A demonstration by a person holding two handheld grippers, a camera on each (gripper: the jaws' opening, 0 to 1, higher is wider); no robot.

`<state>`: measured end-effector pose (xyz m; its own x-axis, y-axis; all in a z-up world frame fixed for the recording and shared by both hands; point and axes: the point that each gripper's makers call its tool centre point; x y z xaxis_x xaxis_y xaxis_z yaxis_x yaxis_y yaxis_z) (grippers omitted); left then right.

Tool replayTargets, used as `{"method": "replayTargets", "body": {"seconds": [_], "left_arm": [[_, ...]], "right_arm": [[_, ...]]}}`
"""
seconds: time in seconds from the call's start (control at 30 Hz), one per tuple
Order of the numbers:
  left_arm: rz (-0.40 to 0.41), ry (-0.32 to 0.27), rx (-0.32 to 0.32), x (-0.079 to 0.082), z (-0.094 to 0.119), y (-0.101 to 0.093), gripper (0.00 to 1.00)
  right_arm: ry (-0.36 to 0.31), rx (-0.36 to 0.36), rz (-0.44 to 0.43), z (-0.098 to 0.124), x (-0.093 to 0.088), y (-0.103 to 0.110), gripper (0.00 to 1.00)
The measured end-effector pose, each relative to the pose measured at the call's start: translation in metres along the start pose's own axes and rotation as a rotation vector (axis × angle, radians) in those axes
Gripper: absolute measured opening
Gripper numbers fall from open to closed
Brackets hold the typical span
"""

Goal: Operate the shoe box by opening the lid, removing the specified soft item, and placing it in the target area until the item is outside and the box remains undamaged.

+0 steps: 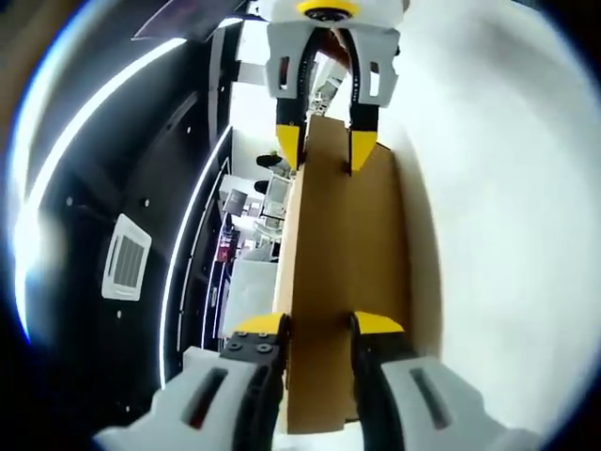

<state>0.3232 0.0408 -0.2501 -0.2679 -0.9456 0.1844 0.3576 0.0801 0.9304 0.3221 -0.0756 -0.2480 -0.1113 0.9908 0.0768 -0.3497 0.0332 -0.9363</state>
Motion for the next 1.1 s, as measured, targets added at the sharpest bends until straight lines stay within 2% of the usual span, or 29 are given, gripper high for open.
{"method": "replayTargets", "body": {"seconds": [0.43,0.7,1.1], "left_arm": [[0.005,0.000,0.013,-0.001,0.000,0.007,0.26],[0.012,-0.004,0.021,0.000,0.003,0.013,0.26],[0.024,0.005,-0.018,0.000,0.004,0.020,0.26]], "right_arm": [[-0.005,-0.025,0.018,-0.002,0.004,-0.005,0.29],[-0.003,0.005,0.013,-0.002,0.006,-0.012,0.29],[-0.004,0.059,0.008,0.000,0.007,-0.020,0.28]]}}
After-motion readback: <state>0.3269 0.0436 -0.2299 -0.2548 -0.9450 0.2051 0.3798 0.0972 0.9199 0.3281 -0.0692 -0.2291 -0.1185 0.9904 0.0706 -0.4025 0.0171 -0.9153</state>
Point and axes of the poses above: the point that each gripper's makers call its tool centre point, and the gripper's own axes: z roughly backward along the fingers, y roughly to its left, x roughly out of its top, and after that the axes turned 10 degrees about y, right-handed
